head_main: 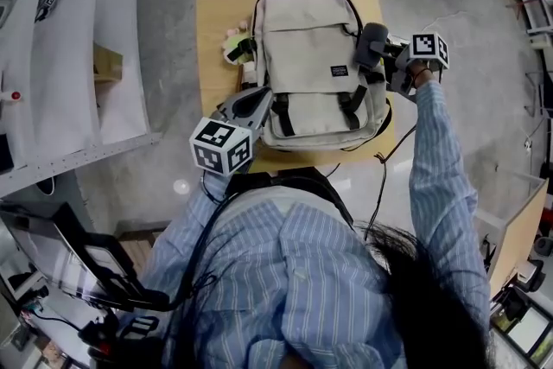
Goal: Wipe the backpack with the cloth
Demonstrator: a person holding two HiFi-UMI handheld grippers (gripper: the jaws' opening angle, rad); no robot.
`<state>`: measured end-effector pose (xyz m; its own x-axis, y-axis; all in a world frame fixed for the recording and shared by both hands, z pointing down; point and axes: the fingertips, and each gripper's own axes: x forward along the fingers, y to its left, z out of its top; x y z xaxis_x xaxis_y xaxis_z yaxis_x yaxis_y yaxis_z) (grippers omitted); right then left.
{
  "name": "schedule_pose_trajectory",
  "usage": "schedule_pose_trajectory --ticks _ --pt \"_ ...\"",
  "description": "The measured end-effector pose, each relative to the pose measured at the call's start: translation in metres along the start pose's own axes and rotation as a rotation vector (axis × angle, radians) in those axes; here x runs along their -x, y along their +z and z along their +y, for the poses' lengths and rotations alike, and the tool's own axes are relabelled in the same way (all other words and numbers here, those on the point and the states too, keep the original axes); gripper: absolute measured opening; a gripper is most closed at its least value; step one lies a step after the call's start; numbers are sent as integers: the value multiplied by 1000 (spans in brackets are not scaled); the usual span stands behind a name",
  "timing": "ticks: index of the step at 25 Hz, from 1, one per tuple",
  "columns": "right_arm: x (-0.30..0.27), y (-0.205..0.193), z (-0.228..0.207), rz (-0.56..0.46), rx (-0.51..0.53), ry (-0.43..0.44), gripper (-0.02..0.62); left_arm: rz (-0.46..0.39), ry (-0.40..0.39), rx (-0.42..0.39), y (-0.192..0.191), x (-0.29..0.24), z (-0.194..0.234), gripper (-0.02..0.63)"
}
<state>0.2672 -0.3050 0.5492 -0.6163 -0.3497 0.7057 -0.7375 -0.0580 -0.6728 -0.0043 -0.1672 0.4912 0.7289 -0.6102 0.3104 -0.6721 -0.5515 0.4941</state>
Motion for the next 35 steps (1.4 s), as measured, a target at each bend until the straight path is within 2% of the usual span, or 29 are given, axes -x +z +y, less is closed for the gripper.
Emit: schedule_pose_trajectory --ticks 4,7,11,15,18,23,26,29,32,35 --pt "-1 0 -18 -4 -40 -36 94 1 3 -5 1 0 4 5" --pt "-7 6 -7 7 -25 -36 94 -1 8 -1 3 3 11 5" --pt "-19 25 45 17 85 20 94 -9 21 10 3 5 14 5" --pt "-63 30 119 63 180 140 94 -18 29 21 6 8 20 5" --pt "-101 16 159 122 233 192 94 -22 34 24 5 9 19 5" --pt "-170 -24 203 224 277 223 94 -34 50 39 3 13 25 5" --pt "-198 -45 210 270 265 226 94 -39 55 45 2 14 27 5" --pt "-206 -56 199 302 279 191 94 -39 57 48 1 14 25 5" --pt "-195 -52 184 301 290 172 94 -41 58 53 1 15 25 5" --pt "-178 -35 167 253 237 165 94 -42 52 52 5 14 27 5"
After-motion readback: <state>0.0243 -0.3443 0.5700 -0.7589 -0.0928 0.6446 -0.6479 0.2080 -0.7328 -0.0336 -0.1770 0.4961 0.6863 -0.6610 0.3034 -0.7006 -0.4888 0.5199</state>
